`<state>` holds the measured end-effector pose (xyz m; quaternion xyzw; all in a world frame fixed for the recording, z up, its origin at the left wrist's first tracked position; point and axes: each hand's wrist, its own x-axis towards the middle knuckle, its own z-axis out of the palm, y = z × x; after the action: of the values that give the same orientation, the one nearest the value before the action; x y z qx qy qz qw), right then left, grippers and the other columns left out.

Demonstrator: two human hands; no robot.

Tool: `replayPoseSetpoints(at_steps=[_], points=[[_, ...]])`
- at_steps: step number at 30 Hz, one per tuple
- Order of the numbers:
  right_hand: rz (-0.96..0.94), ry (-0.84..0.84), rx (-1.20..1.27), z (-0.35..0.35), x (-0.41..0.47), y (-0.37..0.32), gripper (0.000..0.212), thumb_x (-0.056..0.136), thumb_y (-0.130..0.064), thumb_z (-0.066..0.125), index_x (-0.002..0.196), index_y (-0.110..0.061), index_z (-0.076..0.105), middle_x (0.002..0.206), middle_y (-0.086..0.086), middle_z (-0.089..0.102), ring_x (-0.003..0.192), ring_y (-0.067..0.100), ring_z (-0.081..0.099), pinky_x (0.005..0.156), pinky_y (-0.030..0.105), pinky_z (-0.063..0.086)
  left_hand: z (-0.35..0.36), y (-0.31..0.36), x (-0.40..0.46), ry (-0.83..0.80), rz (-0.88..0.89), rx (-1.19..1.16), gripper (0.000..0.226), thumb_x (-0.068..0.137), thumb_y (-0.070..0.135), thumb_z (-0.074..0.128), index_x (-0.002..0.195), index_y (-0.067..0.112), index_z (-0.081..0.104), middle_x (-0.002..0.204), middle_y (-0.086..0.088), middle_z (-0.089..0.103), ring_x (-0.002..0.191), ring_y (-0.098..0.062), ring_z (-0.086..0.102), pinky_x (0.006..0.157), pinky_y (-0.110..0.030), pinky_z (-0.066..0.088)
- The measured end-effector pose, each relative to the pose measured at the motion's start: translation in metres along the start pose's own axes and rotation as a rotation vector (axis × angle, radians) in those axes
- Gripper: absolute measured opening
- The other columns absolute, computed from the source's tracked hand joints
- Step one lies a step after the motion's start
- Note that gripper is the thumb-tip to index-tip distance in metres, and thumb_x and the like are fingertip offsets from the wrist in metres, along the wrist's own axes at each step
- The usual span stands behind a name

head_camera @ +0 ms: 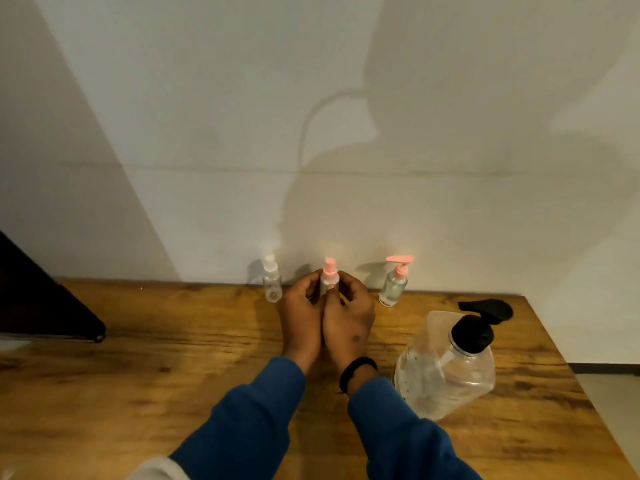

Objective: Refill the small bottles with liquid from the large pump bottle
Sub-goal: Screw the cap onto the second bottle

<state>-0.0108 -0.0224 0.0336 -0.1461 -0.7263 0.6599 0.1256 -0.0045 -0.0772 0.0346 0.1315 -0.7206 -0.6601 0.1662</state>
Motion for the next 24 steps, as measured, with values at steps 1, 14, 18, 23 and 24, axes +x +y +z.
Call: replayPoseSetpoints(at_steps=[1, 14, 18, 23, 24], points=[[0.007, 0.010, 0.014, 0.001, 0.002, 0.001, 0.018, 0.092, -0.016, 0.062, 0.106, -0.026, 0.068, 0.100, -0.011, 0.069, 0.094, 0.003, 0.064, 0.081, 0.022, 0.055, 0.001, -0.003, 0.002, -0.004, 0.000, 0.001, 0.020, 0.093, 0.011, 0.067, 0.112, 0.014, 0.073, 0.099, 0.006, 0.075, 0.092, -0.001, 0.069, 0.079, -0.016, 0.055], [0.039, 0.073, 0.037, 0.004, 0.011, 0.004, 0.021, 0.092, -0.015, 0.064, 0.112, -0.019, 0.068, 0.101, -0.007, 0.069, 0.092, 0.004, 0.063, 0.079, 0.019, 0.053, 0.012, -0.011, 0.010, -0.006, -0.013, 0.039, 0.019, 0.096, 0.009, 0.062, 0.111, 0.016, 0.070, 0.098, 0.012, 0.070, 0.092, 0.001, 0.065, 0.076, -0.011, 0.052], [0.033, 0.060, 0.042, 0.003, 0.012, 0.004, 0.021, 0.091, -0.014, 0.064, 0.111, -0.019, 0.068, 0.099, -0.007, 0.070, 0.092, 0.004, 0.064, 0.077, 0.017, 0.052, 0.013, -0.014, 0.012, -0.010, 0.004, 0.070, 0.021, 0.095, 0.010, 0.064, 0.114, 0.015, 0.071, 0.100, 0.008, 0.072, 0.094, -0.002, 0.066, 0.076, -0.011, 0.052], [0.038, 0.044, 0.049, 0.002, 0.012, 0.002, 0.022, 0.092, -0.013, 0.062, 0.112, -0.020, 0.068, 0.100, -0.008, 0.069, 0.093, 0.004, 0.064, 0.078, 0.016, 0.052, 0.012, -0.014, 0.011, -0.006, 0.003, 0.063, 0.021, 0.096, 0.010, 0.062, 0.115, 0.014, 0.070, 0.101, 0.006, 0.072, 0.095, -0.004, 0.067, 0.079, -0.017, 0.055], [0.043, 0.043, 0.057, 0.002, 0.012, 0.002, 0.022, 0.092, -0.013, 0.062, 0.112, -0.021, 0.068, 0.101, -0.007, 0.069, 0.094, 0.004, 0.064, 0.079, 0.018, 0.053, 0.013, -0.014, 0.011, -0.008, 0.002, 0.060, 0.020, 0.096, 0.011, 0.062, 0.114, 0.014, 0.070, 0.101, 0.007, 0.071, 0.094, -0.004, 0.067, 0.079, -0.016, 0.055]])
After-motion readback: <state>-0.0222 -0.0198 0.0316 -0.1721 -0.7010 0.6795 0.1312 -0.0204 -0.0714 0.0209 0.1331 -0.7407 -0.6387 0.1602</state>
